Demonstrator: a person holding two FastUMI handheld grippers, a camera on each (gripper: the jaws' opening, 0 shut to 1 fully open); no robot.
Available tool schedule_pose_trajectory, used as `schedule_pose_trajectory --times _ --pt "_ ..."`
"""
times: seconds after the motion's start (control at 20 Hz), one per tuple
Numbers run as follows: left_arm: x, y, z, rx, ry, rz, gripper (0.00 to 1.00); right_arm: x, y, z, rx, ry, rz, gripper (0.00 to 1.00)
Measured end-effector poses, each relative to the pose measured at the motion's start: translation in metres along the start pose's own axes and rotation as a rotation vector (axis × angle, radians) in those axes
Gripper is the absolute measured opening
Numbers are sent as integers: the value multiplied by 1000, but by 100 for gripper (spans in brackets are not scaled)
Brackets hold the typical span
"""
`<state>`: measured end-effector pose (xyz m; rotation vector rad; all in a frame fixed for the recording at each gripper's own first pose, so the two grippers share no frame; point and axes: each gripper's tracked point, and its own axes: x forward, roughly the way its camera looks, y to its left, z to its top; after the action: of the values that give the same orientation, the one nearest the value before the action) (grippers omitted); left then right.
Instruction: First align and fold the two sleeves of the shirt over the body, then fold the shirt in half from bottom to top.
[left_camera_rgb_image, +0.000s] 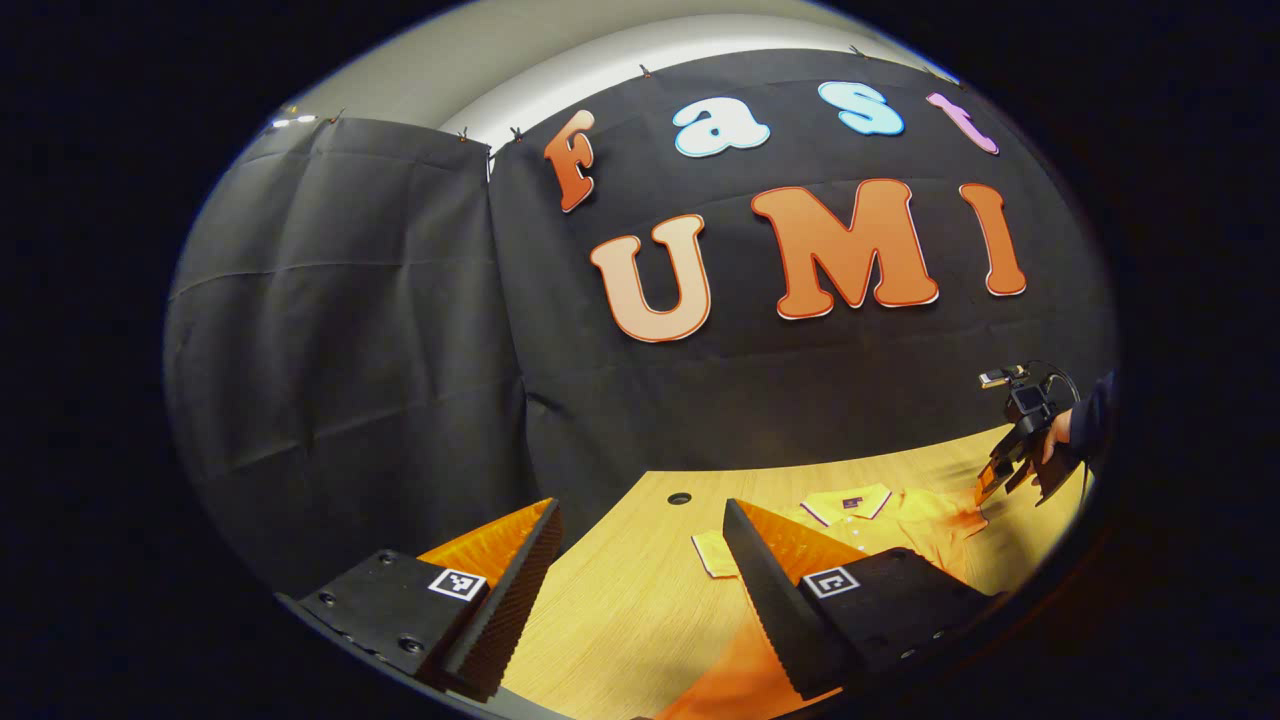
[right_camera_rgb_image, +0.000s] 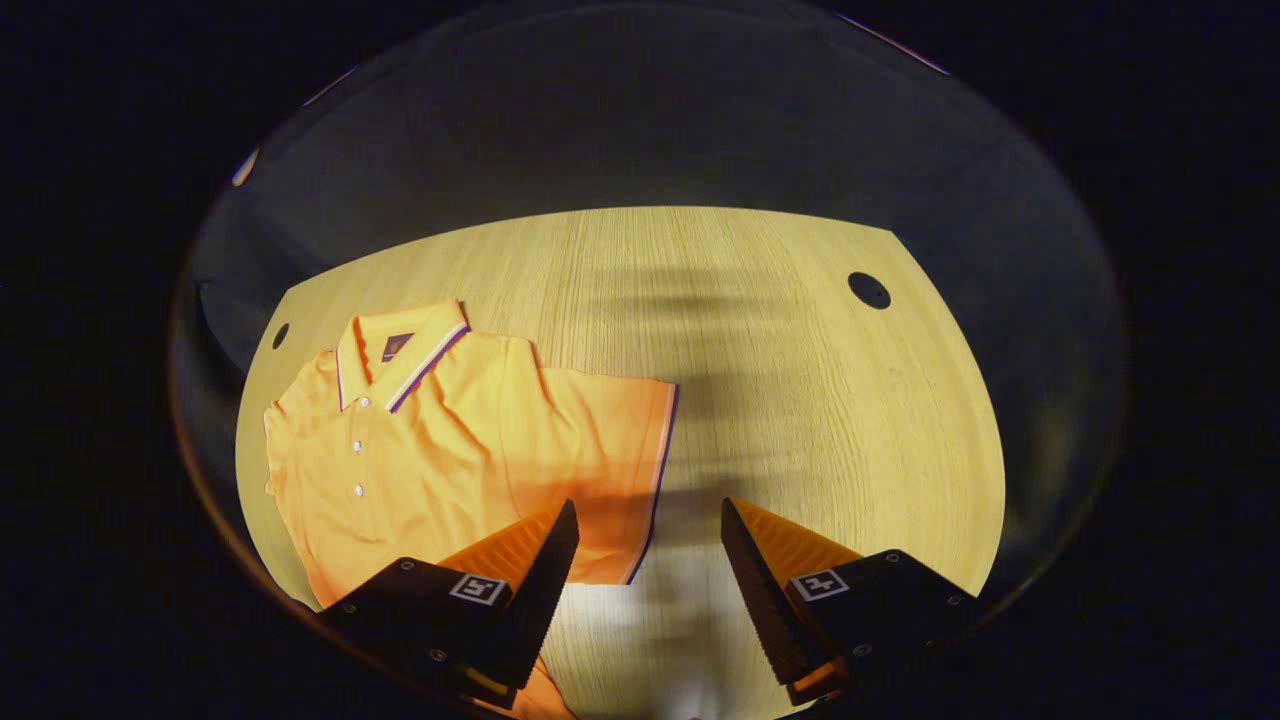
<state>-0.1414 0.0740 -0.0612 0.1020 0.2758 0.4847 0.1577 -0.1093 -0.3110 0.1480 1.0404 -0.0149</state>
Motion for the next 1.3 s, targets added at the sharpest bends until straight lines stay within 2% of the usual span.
schedule_pose_trajectory --times 0.15,0.35,0.4,0.5,0.6,0.65,0.75,0.85,0.95,1.05,1.1,1.3 --pt "3 3 -1 8 11 18 99 19 -3 -9 -23 77 -28 80" --pt "12 -1 -2 19 20 18 99 31 4 -16 17 140 -11 77" --pt "15 -3 -1 23 22 16 99 32 3 -15 33 157 -18 69" --pt "20 -9 -4 22 31 2 99 31 6 -15 14 154 -11 65" --pt "26 -16 -7 23 43 -14 99 32 10 -14 -3 140 -3 43" --pt "30 -18 -7 24 44 -21 99 31 11 -13 -9 137 5 22" --pt "34 -23 -2 27 35 -32 100 29 12 -15 -2 149 24 22" --pt "37 -27 -3 30 33 -42 100 29 15 -18 -57 144 33 22" --pt "39 -28 -3 25 40 -51 99 26 19 -12 -58 113 32 22" --pt "39 -30 -5 19 45 -57 99 20 37 -8 14 132 120 7" --pt "37 -30 -6 19 46 -57 99 22 32 -2 20 109 104 7" --pt "34 -15 -8 9 49 -25 99 2 42 15 29 58 161 7"
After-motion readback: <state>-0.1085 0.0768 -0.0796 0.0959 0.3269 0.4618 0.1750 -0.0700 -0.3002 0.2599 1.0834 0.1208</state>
